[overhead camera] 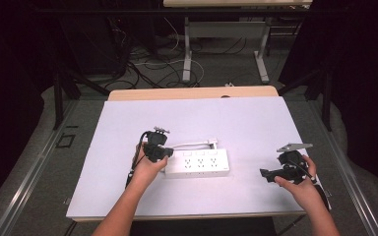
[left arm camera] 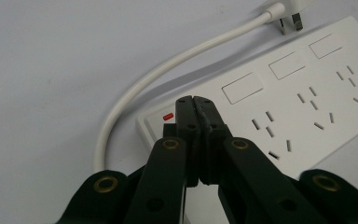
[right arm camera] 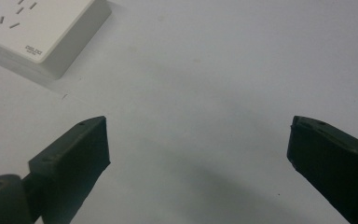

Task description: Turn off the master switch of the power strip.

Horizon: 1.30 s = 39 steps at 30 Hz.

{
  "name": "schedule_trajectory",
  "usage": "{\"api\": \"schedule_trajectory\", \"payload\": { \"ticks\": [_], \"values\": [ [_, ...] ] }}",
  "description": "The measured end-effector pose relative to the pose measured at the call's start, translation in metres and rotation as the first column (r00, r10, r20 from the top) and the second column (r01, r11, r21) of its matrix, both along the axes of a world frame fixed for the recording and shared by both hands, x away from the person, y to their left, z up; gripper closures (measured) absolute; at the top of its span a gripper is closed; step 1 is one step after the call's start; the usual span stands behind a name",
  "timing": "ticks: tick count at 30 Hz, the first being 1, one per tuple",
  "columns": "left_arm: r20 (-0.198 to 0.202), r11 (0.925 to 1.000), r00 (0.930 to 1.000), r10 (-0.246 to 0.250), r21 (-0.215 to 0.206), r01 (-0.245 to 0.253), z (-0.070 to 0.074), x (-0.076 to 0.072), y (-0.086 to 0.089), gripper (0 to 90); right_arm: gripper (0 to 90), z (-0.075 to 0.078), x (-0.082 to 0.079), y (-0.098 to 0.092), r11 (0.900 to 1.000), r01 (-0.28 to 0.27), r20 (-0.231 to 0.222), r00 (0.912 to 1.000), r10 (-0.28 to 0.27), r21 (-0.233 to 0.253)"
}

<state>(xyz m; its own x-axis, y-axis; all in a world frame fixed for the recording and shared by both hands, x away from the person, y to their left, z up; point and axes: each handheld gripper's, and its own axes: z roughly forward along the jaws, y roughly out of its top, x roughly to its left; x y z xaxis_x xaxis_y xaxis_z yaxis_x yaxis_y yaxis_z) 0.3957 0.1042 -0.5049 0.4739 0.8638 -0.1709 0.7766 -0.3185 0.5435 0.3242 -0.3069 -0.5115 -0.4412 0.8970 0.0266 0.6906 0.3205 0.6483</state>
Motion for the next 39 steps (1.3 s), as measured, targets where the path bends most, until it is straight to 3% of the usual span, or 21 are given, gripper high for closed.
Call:
{"api": "schedule_trajectory", "payload": {
  "ticks": [13,17,21,27,32,39],
  "values": [
    [-0.022,0.9997,0.9997,0.006,0.024,-0.006,-0.010,0.003,-0.003,90.0,5.3,-0.001,0.001,0.001,1.000,0.003,-0.004,1.0000,-0.003,0.001],
    [-0.013,0.9997,0.9997,0.019,0.014,-0.019,-0.011,0.003,-0.004,90.0,5.3,-0.001,0.001,0.001,1.000,0.003,-0.002,1.0000,-0.003,-0.001],
    [-0.006,0.9996,1.0000,-0.002,0.028,0.002,-0.011,0.003,-0.004,90.0,5.3,-0.002,0.001,0.001,1.000,0.003,-0.008,1.0000,-0.003,0.004],
    [-0.019,0.9993,0.9997,0.014,0.036,-0.013,-0.011,0.003,-0.006,90.0,5.3,-0.003,0.001,0.001,1.000,0.004,-0.014,0.9999,-0.004,-0.001],
    [-0.005,0.9973,0.9999,-0.013,0.072,0.013,-0.011,0.004,-0.007,90.0,5.3,-0.004,0.001,0.001,1.000,-0.002,-0.013,0.9999,0.002,0.002],
    [-0.007,0.9980,0.9998,0.016,0.060,-0.016,-0.013,0.003,-0.009,90.0,5.3,-0.004,0.001,0.001,1.000,-0.002,-0.013,0.9999,0.002,0.001]
  ]
}}
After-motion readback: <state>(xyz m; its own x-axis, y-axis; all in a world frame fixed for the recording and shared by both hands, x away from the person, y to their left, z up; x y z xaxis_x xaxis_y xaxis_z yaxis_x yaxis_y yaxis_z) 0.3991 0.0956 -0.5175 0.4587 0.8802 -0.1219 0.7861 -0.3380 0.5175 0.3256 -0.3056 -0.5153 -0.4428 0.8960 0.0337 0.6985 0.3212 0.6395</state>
